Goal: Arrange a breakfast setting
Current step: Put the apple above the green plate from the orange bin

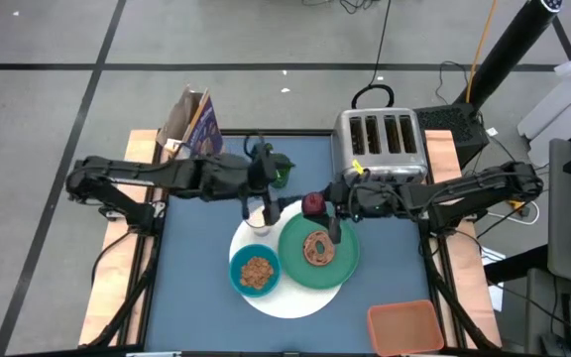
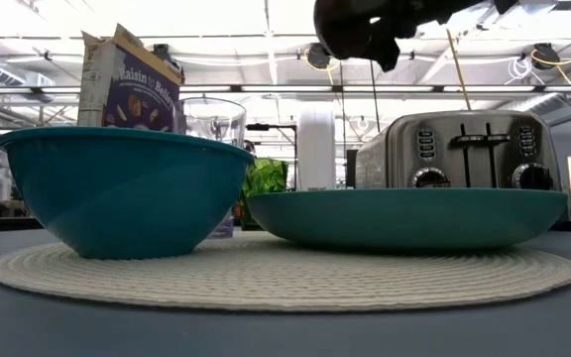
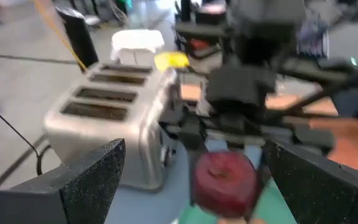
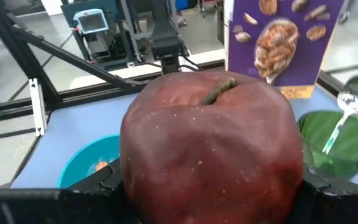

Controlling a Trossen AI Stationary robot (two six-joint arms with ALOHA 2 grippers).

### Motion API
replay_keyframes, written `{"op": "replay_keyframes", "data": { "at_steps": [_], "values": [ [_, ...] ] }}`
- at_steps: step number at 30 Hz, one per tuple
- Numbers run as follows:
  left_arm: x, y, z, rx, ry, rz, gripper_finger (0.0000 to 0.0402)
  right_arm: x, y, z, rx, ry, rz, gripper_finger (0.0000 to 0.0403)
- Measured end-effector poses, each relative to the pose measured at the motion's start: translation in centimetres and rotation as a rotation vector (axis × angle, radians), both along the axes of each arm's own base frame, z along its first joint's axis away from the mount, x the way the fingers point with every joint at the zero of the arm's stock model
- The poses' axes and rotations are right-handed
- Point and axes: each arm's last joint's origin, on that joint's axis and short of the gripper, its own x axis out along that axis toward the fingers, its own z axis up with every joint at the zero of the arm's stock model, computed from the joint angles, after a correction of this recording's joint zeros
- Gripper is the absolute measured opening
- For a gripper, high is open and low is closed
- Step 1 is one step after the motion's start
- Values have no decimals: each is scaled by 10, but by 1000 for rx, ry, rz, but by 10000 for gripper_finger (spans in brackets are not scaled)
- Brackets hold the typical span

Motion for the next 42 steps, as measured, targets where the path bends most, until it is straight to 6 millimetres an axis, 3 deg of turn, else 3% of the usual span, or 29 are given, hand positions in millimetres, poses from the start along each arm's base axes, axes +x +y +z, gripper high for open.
{"op": "replay_keyframes", "data": {
  "at_steps": [15, 22, 42],
  "values": [
    [29, -4, -44, 39, 189, -44, 390, 15, -2, -15, -38, 20, 1, 240],
    [35, -7, -53, 8, 219, -112, 390, 15, -2, -15, -48, 21, 3, 240],
    [33, -4, -58, -54, 266, -71, 390, 16, 0, -12, -26, -13, 55, 240]
  ]
}}
